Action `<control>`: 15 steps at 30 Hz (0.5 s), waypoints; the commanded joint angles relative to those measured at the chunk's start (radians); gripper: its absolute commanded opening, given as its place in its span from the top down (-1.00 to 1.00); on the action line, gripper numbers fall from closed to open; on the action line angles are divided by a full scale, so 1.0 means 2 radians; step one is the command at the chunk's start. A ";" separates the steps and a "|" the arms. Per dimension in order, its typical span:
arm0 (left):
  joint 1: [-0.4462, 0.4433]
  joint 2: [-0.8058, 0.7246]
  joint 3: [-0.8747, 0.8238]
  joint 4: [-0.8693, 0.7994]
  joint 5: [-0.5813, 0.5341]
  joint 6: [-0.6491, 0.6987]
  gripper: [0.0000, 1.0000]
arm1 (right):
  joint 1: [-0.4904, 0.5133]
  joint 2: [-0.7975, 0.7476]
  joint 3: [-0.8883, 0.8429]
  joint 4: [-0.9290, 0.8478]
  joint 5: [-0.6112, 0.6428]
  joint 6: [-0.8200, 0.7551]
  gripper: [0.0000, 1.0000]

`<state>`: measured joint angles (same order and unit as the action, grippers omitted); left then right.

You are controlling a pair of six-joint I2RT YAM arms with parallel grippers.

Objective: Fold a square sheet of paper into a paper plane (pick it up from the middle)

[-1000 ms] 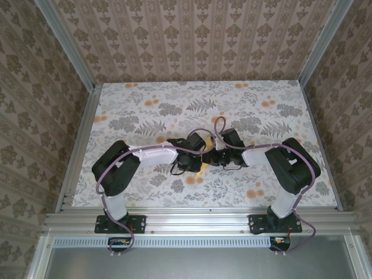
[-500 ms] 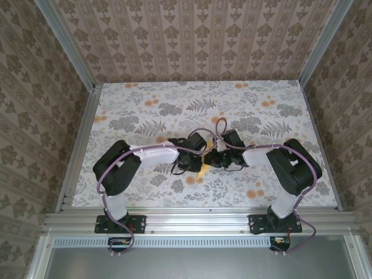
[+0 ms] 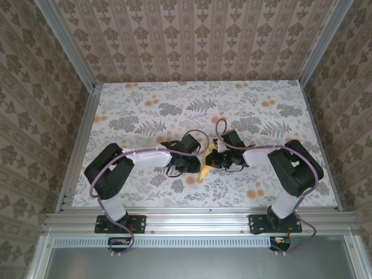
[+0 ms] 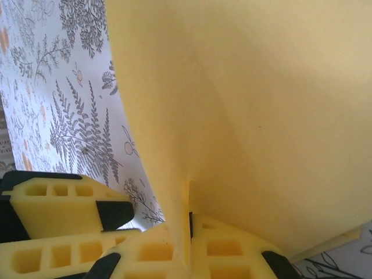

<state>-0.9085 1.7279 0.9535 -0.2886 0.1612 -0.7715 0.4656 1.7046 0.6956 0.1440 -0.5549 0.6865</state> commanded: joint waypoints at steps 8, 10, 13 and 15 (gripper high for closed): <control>-0.020 -0.075 -0.043 0.056 -0.012 -0.002 0.23 | 0.003 0.025 0.032 0.029 -0.008 0.011 0.94; -0.025 -0.070 -0.031 0.030 -0.035 0.006 0.23 | 0.003 0.027 0.034 0.030 -0.009 0.012 0.94; -0.033 -0.054 -0.014 0.009 -0.063 0.021 0.25 | 0.003 0.031 0.035 0.032 -0.011 0.012 0.94; -0.036 -0.044 -0.005 0.000 -0.078 0.029 0.27 | 0.003 0.032 0.036 0.032 -0.012 0.012 0.94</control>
<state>-0.9699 1.6150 0.8963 -0.2337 0.0818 -0.7620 0.4675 1.7462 0.7406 0.1875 -0.5571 0.7052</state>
